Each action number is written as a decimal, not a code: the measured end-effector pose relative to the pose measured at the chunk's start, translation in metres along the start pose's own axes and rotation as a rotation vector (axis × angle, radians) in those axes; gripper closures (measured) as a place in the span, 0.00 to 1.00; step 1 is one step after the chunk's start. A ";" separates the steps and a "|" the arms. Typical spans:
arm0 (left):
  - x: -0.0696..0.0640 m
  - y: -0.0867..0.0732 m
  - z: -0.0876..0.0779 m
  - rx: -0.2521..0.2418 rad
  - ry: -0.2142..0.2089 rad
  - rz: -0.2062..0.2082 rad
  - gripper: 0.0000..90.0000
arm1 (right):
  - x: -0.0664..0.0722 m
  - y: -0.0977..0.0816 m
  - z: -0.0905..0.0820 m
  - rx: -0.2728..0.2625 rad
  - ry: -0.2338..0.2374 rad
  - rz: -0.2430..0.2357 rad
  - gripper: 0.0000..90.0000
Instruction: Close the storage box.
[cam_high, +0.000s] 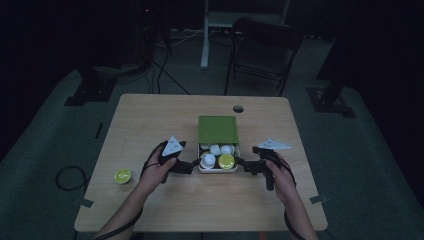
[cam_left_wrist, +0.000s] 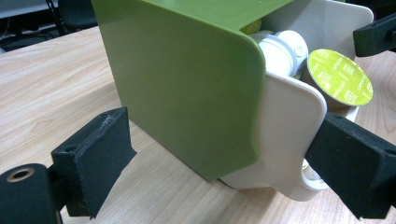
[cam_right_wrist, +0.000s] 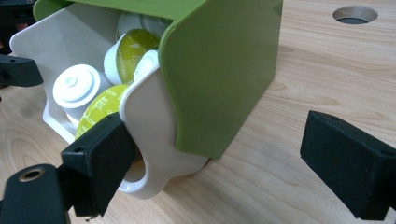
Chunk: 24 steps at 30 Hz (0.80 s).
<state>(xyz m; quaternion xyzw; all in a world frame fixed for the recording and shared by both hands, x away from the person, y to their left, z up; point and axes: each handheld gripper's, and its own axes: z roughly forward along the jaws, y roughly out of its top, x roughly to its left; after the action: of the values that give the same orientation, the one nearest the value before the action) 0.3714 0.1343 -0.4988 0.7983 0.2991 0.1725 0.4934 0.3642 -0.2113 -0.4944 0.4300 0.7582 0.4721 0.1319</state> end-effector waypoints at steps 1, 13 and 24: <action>0.000 0.000 0.000 0.000 0.000 -0.002 0.10 | -0.001 0.000 0.001 -0.003 -0.001 0.002 0.12; 0.006 0.002 0.005 -0.006 0.017 -0.004 0.08 | -0.003 0.003 0.005 -0.008 -0.012 0.013 0.12; 0.010 0.003 0.009 -0.006 0.035 0.000 0.06 | -0.005 0.006 0.009 -0.007 -0.027 0.021 0.11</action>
<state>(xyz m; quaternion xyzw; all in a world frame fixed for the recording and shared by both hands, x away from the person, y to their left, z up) 0.3848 0.1333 -0.4999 0.7937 0.3073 0.1871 0.4906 0.3763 -0.2085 -0.4952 0.4439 0.7500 0.4703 0.1384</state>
